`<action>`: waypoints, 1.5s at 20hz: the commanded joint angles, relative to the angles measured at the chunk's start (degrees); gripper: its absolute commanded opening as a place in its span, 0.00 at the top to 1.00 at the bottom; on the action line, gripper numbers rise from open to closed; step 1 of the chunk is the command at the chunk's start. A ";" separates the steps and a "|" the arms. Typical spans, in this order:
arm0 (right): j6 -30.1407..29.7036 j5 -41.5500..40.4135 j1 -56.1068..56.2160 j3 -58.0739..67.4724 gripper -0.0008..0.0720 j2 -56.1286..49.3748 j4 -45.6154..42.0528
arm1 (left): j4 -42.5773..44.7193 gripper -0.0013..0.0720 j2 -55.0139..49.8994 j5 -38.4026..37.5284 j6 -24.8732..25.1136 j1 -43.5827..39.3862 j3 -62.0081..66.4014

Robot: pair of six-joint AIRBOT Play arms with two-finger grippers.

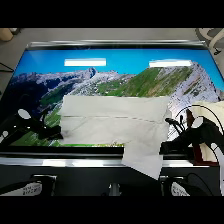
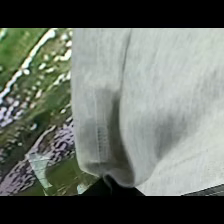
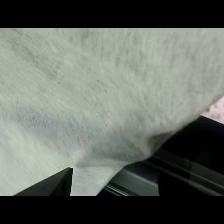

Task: Fold the shirts.

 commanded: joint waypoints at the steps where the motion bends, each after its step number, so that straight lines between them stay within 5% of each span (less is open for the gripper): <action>1: 0.04 -4.46 -0.02 -3.72 0.27 0.20 3.93 | -0.55 0.94 0.74 -1.14 0.55 0.07 0.09; 3: 0.31 -5.90 0.00 -5.07 0.37 0.20 5.92 | -1.03 0.94 0.76 -1.09 0.52 0.07 0.09; 4: 0.57 -6.10 -0.02 -5.75 0.53 0.20 6.45 | -1.64 0.94 0.74 -1.07 0.55 0.07 0.09; 5: 0.70 -5.97 -0.02 -5.97 0.82 0.20 6.34 | -1.79 0.94 0.76 -1.05 0.55 0.07 0.09; 6: 0.66 -5.57 -0.02 -5.77 0.97 0.22 6.40 | -1.77 0.94 0.76 -1.03 0.57 0.07 0.09; 10: -2.80 -1.20 -0.02 2.99 0.97 1.01 6.43 | -1.75 0.94 3.76 -0.72 4.72 0.09 2.89; 13: -2.58 0.55 0.00 16.11 0.97 1.16 8.63 | -1.79 0.95 7.54 -0.94 3.13 0.31 9.81; 17: -1.62 -11.02 0.68 28.94 0.97 -1.73 9.60 | -1.77 0.95 6.05 3.34 -0.83 0.07 20.48; 23: -3.41 -25.70 0.68 37.09 0.97 -14.99 17.14 | -4.72 0.95 -10.38 5.49 -3.74 -0.42 36.24; 30: -3.98 -32.17 0.70 37.16 0.96 -25.03 23.30 | -13.97 0.94 -27.34 5.92 -6.62 -1.62 47.10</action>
